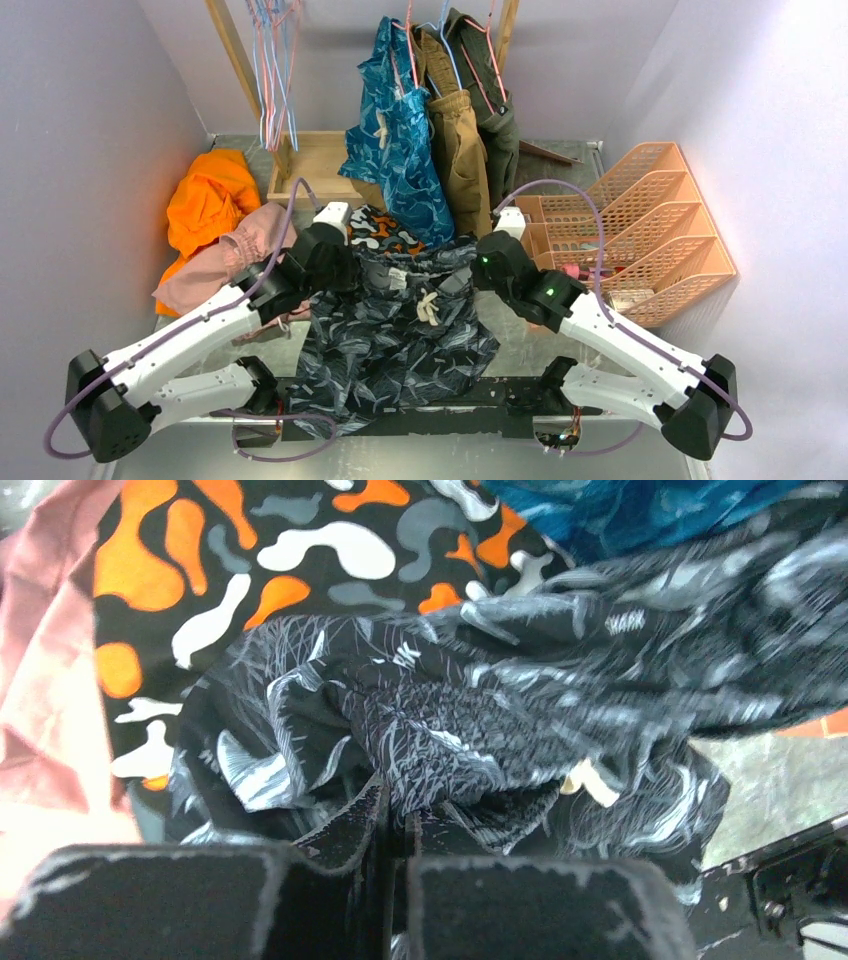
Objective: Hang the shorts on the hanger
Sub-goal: Adjust the shorts at the center of the board.
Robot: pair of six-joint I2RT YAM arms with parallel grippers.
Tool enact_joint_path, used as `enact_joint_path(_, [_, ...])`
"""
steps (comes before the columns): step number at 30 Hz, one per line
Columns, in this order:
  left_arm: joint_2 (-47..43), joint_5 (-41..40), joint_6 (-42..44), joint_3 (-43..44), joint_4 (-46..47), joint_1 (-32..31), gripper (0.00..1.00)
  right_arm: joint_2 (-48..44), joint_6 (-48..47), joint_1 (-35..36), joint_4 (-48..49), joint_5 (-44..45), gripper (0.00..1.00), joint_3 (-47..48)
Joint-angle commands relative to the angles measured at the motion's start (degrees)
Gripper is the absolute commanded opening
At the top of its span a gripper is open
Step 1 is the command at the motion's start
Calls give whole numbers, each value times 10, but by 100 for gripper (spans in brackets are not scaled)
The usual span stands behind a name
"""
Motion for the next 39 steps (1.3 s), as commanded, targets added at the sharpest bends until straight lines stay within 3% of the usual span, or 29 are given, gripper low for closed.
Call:
enact_joint_path(1, [44, 43, -20, 4, 86, 21, 7, 6, 62, -6, 61, -63, 0, -45])
enact_joint_path(5, [107, 33, -40, 30, 77, 31, 10, 10, 109, -7, 90, -69, 0, -78])
enact_joint_path(9, [143, 36, -48, 47, 67, 32, 25, 2, 120, -7, 98, -57, 0, -76])
enact_joint_path(16, [133, 44, -65, 47, 53, 32, 60, 1, 120, -6, 93, -38, 0, -42])
enact_joint_path(20, [124, 43, -83, 42, 41, 31, 64, 6, 127, -6, 98, -44, 0, -35])
enact_joint_path(23, [122, 41, -102, 39, 32, 31, 63, 3, 131, -6, 106, -50, 0, -35])
enact_joint_path(34, [136, 16, -186, 22, 36, 20, 41, -3, 138, -6, 108, -64, 0, -37])
enact_joint_path(35, [140, 18, -186, 23, 39, 20, 37, -4, 137, -7, 106, -63, 0, -37])
enact_joint_path(38, [146, 15, -181, 26, 34, 20, 10, -9, 133, -6, 104, -62, 0, -38])
enact_joint_path(39, [146, 10, -177, 28, 25, 20, 7, -11, 128, -6, 102, -62, 0, -37])
